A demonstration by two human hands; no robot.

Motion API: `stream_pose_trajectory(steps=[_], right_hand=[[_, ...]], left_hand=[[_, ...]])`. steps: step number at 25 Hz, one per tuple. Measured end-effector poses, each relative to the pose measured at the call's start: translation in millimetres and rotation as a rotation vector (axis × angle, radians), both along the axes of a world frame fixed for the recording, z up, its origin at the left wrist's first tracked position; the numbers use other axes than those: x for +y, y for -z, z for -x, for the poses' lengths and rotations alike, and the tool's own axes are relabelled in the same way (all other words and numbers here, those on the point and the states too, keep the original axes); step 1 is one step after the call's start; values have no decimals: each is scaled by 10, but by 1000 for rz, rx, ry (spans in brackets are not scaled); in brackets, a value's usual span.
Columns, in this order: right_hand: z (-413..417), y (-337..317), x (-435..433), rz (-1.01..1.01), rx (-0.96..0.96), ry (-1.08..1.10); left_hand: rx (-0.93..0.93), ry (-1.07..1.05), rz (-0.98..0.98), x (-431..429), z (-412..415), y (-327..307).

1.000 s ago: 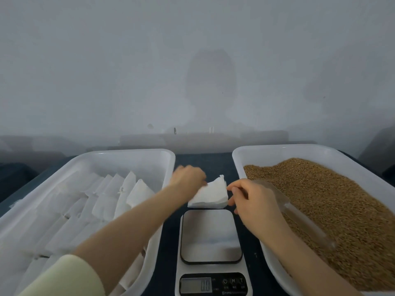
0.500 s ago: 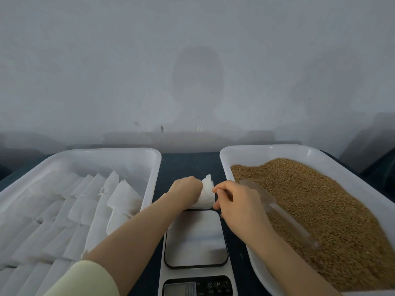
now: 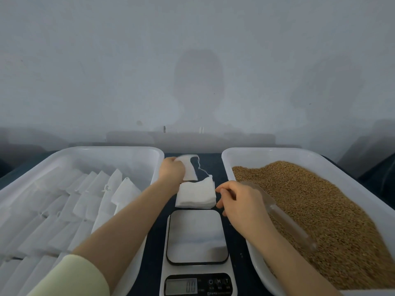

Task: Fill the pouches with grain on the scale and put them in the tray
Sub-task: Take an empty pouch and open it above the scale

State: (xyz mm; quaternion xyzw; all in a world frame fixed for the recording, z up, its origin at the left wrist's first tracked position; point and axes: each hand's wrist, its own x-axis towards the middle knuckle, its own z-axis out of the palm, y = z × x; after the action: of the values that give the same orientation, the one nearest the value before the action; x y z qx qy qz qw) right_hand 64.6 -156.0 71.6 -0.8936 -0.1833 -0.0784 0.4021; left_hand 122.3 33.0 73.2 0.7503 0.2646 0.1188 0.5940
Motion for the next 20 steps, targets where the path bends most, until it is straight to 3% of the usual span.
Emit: stream_pose_trajectory(steps=[4,6,10,13,20], right_hand=[[25,-5,-5,-26,-10,-10],[29,-20,-13,-82,-15,-4],[20,-99,4,-240,91,-3],[40,-155,33,-244,161,-49],[75,-151,-14,-105,71,-67]], left_hand=[[-99,-78,532,39,202,-143],[-116,-40,644,4,377,-199],[-129,355,636,-108,855,-223],[-115,575,609,-167,1127,-174],[-129,549,262,-226,1214,-93]])
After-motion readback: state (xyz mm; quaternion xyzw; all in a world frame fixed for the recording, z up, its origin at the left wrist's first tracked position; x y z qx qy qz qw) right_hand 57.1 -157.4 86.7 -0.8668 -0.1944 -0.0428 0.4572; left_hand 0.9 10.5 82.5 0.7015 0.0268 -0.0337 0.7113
